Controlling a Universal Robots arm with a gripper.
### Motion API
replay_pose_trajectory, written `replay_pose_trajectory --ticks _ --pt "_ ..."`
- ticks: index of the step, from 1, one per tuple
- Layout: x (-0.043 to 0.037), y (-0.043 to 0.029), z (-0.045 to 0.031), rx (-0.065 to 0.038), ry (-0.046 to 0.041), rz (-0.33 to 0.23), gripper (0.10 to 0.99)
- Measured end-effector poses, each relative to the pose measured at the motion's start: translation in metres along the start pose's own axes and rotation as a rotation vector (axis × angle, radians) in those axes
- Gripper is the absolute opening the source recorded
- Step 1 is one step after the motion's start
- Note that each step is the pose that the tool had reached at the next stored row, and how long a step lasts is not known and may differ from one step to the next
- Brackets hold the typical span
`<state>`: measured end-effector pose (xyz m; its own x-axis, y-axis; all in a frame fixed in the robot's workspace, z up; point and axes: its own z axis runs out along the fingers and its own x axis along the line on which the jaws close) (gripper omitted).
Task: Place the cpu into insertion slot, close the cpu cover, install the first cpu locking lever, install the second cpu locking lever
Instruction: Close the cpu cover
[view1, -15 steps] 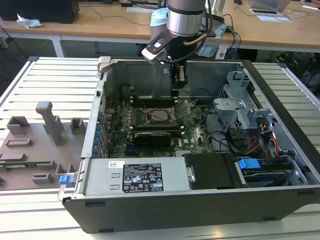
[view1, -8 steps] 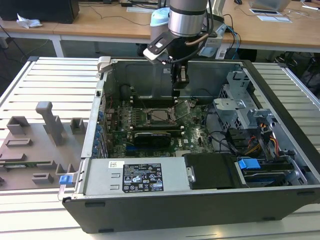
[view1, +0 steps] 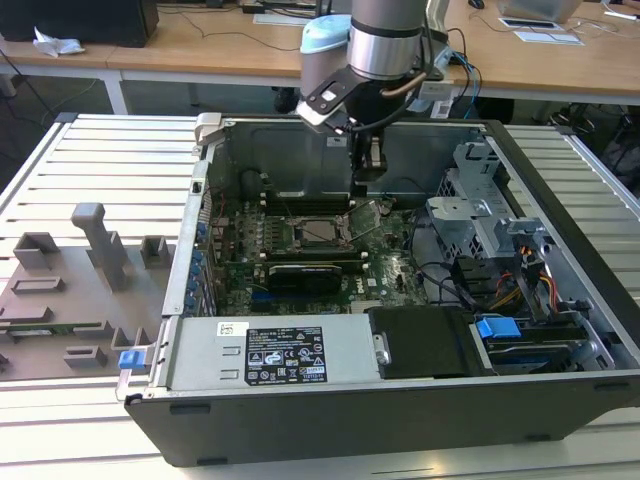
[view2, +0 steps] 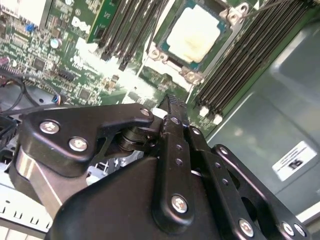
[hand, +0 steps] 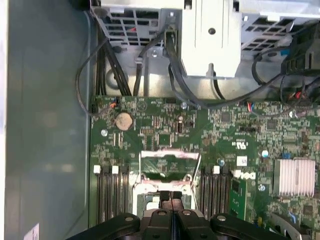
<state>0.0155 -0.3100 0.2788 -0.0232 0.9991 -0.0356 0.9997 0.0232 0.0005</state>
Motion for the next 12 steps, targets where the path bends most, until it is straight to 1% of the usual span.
replay_pose_trajectory --ticks 3,5,8,12 --pt "-0.0001 0.0093 0.0003 0.001 0.0004 0.0 0.106" --pt "-0.0003 0.0141 0.0002 0.002 0.0002 0.0 0.106" --pt "-0.0005 0.025 0.0003 0.003 0.0002 0.0 0.106" --pt "-0.0007 0.0343 0.0004 0.004 0.0003 0.0 0.106"
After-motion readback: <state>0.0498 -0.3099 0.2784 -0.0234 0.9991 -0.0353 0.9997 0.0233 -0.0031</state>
